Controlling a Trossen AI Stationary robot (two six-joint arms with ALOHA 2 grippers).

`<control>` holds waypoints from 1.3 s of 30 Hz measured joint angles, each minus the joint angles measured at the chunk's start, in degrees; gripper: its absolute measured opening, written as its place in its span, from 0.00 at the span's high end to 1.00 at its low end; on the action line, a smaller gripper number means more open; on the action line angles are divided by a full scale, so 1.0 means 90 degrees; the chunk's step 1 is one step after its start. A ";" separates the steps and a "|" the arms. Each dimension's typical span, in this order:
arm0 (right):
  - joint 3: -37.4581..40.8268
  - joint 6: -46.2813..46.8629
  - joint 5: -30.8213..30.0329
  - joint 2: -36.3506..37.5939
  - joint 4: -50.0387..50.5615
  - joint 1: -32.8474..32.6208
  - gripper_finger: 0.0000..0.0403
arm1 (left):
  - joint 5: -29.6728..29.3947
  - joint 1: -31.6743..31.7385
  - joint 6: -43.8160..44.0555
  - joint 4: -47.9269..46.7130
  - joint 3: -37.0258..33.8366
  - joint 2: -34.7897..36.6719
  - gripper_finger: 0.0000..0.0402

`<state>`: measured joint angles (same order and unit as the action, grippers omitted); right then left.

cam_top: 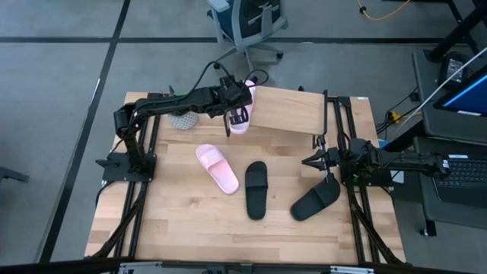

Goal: Pick and place slides into the shelf
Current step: Put the bottom pink slide on the shelf, then put the pink slide on the shelf

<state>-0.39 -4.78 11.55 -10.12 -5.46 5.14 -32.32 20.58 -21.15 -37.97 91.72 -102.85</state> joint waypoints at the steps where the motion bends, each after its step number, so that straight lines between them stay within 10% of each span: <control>1: -0.0002 0.0000 0.0001 0.0001 0.0001 0.0001 0.94 | -0.0002 0.0000 -0.0002 0.0009 0.0000 0.0000 1.00; 39: 0.0000 0.0004 0.0001 0.0000 0.0001 -0.0002 0.94 | 0.0034 -0.0024 -0.0215 0.0057 -0.0007 0.0000 0.63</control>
<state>-0.39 -4.74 11.55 -10.11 -5.45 5.13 -32.01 20.36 -23.08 -37.46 91.66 -102.85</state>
